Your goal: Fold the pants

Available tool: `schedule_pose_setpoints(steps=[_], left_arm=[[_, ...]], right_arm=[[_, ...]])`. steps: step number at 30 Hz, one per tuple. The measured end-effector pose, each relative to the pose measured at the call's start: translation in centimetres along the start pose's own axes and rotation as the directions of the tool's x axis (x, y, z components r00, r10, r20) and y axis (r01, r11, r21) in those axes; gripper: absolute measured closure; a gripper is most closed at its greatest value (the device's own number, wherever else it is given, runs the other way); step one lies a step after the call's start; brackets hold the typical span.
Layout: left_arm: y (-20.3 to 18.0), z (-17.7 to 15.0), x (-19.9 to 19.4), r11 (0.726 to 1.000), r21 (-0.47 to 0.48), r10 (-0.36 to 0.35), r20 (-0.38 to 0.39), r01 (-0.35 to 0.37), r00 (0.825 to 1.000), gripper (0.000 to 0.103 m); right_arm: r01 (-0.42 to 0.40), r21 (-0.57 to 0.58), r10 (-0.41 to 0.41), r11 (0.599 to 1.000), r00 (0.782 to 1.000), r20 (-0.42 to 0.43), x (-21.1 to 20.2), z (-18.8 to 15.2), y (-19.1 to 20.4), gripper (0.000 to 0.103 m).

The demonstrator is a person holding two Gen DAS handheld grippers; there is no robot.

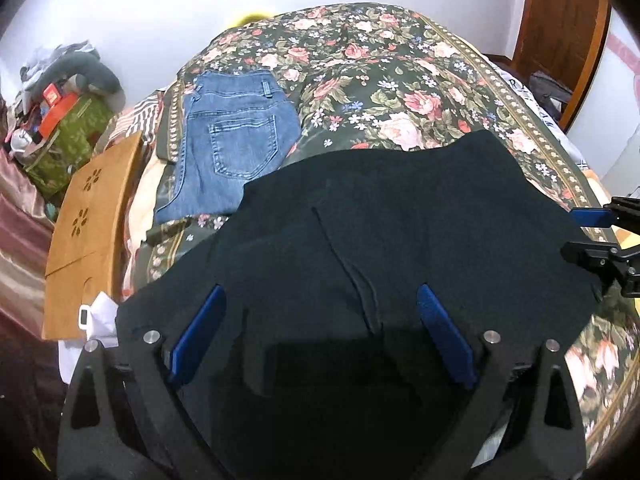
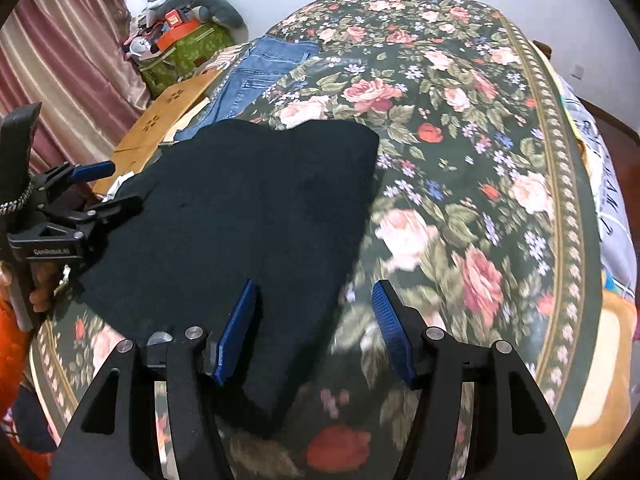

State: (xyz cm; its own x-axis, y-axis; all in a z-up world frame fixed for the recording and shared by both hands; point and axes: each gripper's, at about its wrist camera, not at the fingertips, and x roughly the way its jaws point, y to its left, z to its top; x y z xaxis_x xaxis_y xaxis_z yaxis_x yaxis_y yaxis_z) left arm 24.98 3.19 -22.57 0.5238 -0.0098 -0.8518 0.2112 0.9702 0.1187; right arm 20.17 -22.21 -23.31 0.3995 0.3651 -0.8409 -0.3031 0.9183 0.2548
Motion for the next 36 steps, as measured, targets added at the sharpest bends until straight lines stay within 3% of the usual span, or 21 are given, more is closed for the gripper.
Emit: schedule_pose_setpoints(steps=[7, 13, 21, 25, 31, 36], left_arm=[[1.4, -2.2, -2.6, 0.997, -0.012, 0.082, 0.035, -0.081, 0.996, 0.006], [5.1, -4.3, -6.0, 0.984, -0.118, 0.145, 0.1, -0.133, 0.984, 0.006], [11.6, -7.0, -11.1, 0.942, -0.309, 0.199, 0.197, -0.132, 0.96, 0.006], [14.2, -8.8, -10.9, 0.92, -0.377, 0.185, 0.167, -0.111, 0.969, 0.006], [18.1, -12.7, -7.1, 0.856, -0.515, 0.051, 0.02, -0.033, 0.999, 0.006], [19.2, -15.3, -4.6, 0.813, -0.582, -0.065, -0.059, 0.019, 0.996, 0.006]], right_arm=[[0.051, -0.008, -0.051, 0.999, 0.999, 0.011, -2.0, -0.8, 0.6, 0.046], [0.055, -0.036, -0.051, 0.998, 0.995, 0.085, -4.5, 0.4, 2.6, 0.046], [0.035, -0.158, -0.009, 0.987, 0.986, 0.164, -4.4, 3.0, 8.4, 0.045], [0.01, -0.179, 0.021, 0.984, 0.985, 0.17, -2.9, 4.3, 10.7, 0.041], [0.018, -0.241, 0.008, 0.97, 0.994, 0.107, 1.3, 4.8, 13.6, 0.041], [0.033, -0.261, -0.029, 0.965, 0.999, 0.02, 4.5, 4.4, 14.1, 0.041]])
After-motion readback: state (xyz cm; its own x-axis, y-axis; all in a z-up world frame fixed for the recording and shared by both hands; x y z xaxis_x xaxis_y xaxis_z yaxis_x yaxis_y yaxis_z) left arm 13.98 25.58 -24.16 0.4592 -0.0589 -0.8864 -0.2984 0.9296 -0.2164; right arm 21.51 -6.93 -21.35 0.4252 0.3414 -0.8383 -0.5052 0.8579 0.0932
